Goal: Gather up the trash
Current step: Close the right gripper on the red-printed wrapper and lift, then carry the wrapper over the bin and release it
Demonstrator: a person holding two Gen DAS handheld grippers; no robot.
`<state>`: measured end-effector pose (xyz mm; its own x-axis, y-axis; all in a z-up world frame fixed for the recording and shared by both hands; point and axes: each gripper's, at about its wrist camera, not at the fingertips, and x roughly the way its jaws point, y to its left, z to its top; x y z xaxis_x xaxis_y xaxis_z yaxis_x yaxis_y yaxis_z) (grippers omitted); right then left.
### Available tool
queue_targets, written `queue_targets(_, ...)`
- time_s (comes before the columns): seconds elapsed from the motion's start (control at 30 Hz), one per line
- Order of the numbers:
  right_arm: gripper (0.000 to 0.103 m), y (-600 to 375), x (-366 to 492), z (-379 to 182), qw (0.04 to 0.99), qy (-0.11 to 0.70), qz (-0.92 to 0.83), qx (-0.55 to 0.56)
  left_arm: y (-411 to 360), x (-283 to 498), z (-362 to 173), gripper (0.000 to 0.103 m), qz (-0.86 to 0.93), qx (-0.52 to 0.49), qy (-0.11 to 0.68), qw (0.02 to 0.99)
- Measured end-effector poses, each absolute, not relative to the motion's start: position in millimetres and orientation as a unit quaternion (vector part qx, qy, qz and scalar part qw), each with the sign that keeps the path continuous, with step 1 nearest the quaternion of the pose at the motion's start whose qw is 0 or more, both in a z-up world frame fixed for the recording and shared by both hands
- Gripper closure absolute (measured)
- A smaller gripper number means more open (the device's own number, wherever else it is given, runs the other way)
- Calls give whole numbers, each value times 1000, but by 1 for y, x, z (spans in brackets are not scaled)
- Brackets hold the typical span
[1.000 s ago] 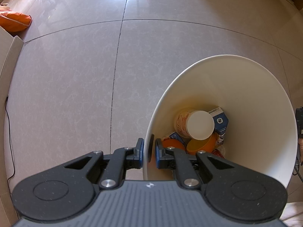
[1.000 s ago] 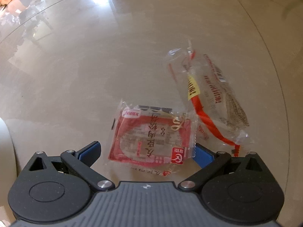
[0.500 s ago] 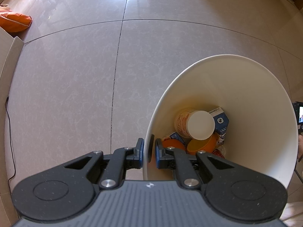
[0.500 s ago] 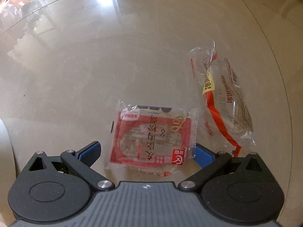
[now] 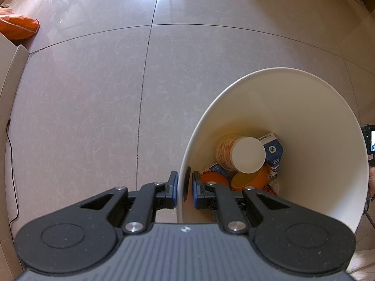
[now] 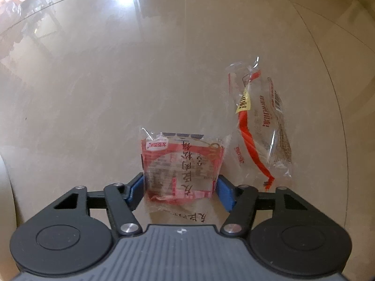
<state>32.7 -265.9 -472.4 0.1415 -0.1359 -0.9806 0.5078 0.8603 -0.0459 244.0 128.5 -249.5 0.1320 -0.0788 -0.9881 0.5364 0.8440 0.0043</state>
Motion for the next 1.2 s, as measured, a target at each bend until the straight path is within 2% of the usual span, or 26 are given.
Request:
queue_targets(0.27,43,-258,37,-447,733,634,-194,152,128,243,-249,93,-212,186,623,730)
queue_targets(0.6,43,-227,31,-384,738,656,-132,91,125,242,-250,93,-210,190,621,731)
queue_targets(0.9,43,-180,41,-278,757,650,-60,27,128,242,-249,93,-209,185,622,731)
queue_targets(1.2,43,-116,52,-172,798,603,23,-9,125,241,-249,93,-208,192,620,732)
